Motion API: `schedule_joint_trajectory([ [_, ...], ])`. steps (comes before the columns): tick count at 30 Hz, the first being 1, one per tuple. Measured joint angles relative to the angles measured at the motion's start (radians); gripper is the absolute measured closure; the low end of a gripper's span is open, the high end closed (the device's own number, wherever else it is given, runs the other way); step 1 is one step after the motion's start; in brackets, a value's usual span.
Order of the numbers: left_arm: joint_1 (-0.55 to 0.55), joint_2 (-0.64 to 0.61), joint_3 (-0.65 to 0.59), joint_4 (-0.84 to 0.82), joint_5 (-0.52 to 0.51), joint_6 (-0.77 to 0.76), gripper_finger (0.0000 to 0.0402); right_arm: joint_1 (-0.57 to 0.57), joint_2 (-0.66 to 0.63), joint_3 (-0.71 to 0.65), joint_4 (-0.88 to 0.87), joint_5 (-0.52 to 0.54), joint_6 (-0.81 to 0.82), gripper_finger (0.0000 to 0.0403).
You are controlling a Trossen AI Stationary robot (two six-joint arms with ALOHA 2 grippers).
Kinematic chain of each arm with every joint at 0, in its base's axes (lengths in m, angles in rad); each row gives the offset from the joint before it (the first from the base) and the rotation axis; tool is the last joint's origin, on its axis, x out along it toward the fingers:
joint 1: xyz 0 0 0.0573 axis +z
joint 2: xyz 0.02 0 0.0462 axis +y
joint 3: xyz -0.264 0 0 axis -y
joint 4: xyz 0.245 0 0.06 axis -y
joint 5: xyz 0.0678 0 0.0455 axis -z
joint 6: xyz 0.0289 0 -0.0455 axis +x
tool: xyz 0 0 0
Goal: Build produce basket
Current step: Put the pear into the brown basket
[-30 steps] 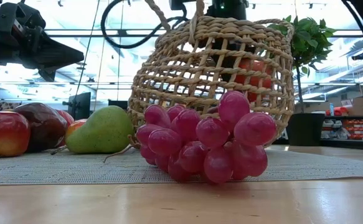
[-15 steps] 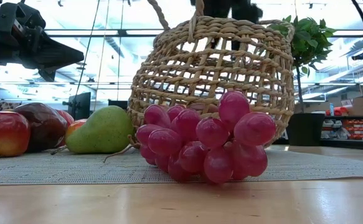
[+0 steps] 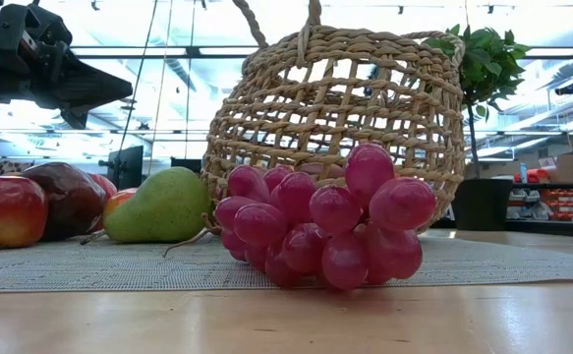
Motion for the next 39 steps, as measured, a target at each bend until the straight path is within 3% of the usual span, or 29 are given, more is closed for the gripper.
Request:
schedule_joint_trajectory([
  [9, 0.000, 0.000, 0.000, 0.000, 0.000, 0.000, 0.0353, 0.037, -0.118, -0.054, -0.072, 0.047, -0.058, 0.0030],
  [15, 0.000, 0.000, 0.000, 0.000, 0.000, 0.000, 0.0353, 0.030, -0.345, -0.328, -0.008, 0.083, 0.028, 0.0043],
  [20, 0.000, 0.000, 0.000, 0.000, 0.000, 0.000, 0.0353, 0.063, -0.614, -0.727, 0.316, 0.093, 0.042, 0.0053],
  [26, 0.000, 0.000, 0.000, 0.000, 0.000, 0.000, 0.0353, 0.076, -0.891, -1.125, 0.834, 0.048, -0.191, 0.0055],
  [33, 0.000, 0.000, 0.000, 0.000, 0.000, 0.000, 0.0353, 0.044, -1.175, -1.436, 1.273, -0.083, -0.450, 0.0055],
  [39, 0.000, 0.000, 0.000, 0.000, 0.000, 0.000, 0.0353, -0.025, -1.367, -1.626, 1.520, -0.262, -0.626, 0.0055],
])
